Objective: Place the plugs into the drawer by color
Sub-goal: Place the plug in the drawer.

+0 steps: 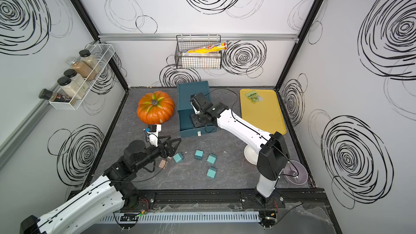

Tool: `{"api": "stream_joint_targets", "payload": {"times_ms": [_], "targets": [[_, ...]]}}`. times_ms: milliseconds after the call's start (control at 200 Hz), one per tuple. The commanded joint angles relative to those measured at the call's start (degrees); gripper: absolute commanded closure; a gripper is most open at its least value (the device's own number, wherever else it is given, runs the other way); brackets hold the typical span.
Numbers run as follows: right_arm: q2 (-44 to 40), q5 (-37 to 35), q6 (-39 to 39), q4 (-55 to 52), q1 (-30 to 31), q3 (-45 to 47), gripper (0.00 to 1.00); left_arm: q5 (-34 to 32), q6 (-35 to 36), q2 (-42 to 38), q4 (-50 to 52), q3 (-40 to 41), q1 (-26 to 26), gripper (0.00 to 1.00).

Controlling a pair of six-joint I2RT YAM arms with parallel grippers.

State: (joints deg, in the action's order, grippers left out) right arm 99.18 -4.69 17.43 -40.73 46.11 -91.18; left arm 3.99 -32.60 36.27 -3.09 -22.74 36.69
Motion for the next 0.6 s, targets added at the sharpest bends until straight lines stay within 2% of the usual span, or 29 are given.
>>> {"api": "stream_joint_targets", "payload": {"times_ms": [0, 150, 230, 375, 496, 596], "targets": [[-1.2, -0.3, -0.5, -1.8, 0.2, -1.5, 0.36, -0.1, 0.2, -0.4, -2.1, -0.5, 0.0, 0.09], [-5.0, 0.6, -1.2, -0.5, 0.2, -2.2, 0.35, -4.2, 0.1, -0.8, 2.5, -2.1, 0.1, 0.09], [-10.0, 2.4, -2.3, 2.4, 0.2, 0.4, 0.35, -7.2, -3.0, 0.0, 11.4, -5.9, 0.0, 0.01], [-25.7, 2.5, -3.5, 13.7, 0.2, 17.5, 0.35, -9.2, -11.8, -1.5, 24.8, -6.9, 0.7, 0.01], [-40.0, 7.9, -5.5, 28.1, 0.2, 34.3, 0.32, -16.7, -18.9, -3.4, 31.9, -7.4, 6.4, 0.01], [-45.2, 12.5, -5.8, 31.7, 0.2, 40.3, 0.31, -17.1, -23.0, -3.9, 35.3, -6.6, 8.3, 0.01]]}}
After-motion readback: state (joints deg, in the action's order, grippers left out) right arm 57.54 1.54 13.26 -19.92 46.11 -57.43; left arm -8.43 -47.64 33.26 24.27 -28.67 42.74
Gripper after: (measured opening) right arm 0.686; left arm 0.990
